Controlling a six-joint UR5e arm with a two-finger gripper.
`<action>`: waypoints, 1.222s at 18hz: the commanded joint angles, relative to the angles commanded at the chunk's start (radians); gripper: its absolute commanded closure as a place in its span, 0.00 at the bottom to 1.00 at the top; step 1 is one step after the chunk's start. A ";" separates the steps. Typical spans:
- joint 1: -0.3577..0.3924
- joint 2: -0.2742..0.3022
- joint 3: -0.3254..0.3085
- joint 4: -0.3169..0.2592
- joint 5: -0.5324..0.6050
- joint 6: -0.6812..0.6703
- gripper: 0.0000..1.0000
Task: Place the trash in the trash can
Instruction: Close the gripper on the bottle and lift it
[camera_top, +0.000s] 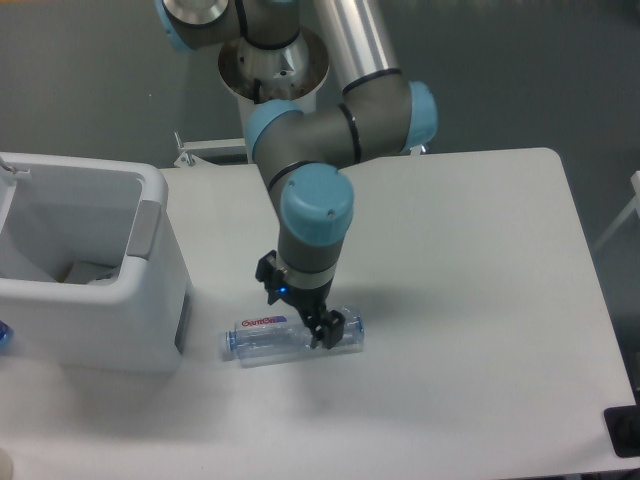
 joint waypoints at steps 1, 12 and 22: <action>-0.015 -0.011 0.000 0.002 0.020 -0.002 0.00; -0.104 -0.075 -0.003 0.006 0.149 -0.012 0.00; -0.118 -0.126 0.023 0.005 0.147 -0.017 0.05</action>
